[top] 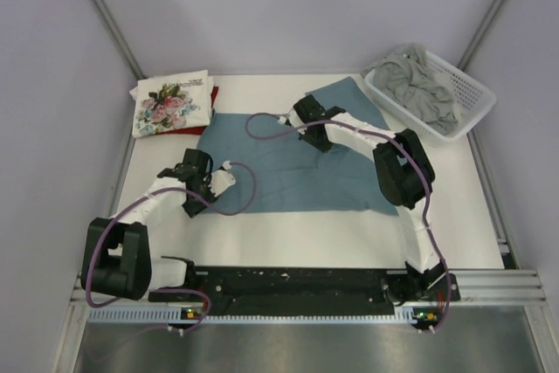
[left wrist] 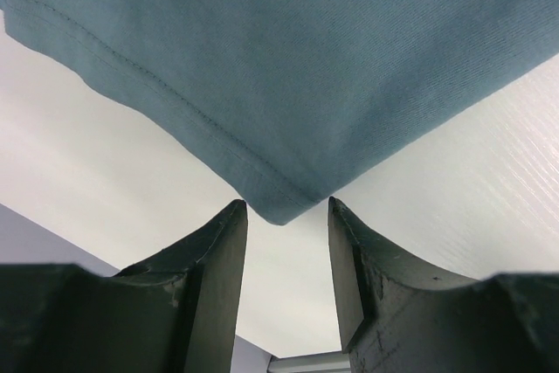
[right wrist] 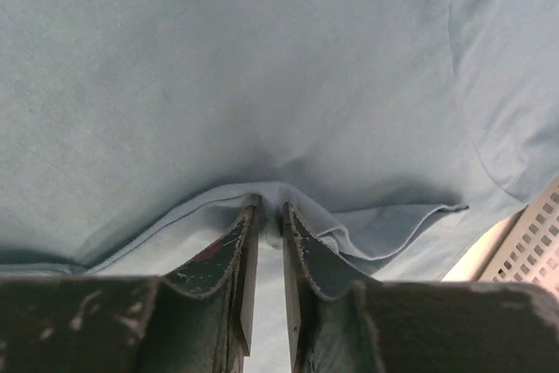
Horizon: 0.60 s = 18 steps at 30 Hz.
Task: Fold and stack the t-shirts
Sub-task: Fold the flattened tshirt in 1/3 of the way
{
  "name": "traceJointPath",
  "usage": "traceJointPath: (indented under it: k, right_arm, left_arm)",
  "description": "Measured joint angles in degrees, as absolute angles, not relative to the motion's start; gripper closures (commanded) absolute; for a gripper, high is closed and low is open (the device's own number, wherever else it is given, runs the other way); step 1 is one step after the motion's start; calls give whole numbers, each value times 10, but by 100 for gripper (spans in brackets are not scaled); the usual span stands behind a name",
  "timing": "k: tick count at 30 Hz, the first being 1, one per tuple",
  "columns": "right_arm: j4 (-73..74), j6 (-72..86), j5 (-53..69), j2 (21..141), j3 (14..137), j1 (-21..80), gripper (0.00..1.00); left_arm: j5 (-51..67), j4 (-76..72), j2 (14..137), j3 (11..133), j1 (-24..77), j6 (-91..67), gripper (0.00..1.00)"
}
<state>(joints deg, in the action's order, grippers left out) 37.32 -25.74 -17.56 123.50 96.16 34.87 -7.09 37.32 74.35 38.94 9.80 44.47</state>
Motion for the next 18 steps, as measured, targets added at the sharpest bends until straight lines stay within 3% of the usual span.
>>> traceJointPath:
  k: [5,12,16,18]
  right_arm:
    - [385,-224,-164,1248,1016,351,68]
    - [358,-131,-72,1230,1111,352,60]
    - [348,-44,-87,1122,1001,354,40]
    - [349,5,-113,1038,910,352,36]
  left_arm:
    - [-70,374,743,389,98,445,53]
    - [-59,386,727,390,98,445,52]
    - [-52,392,703,390,98,456,49]
    - [-47,394,692,389,98,469,48]
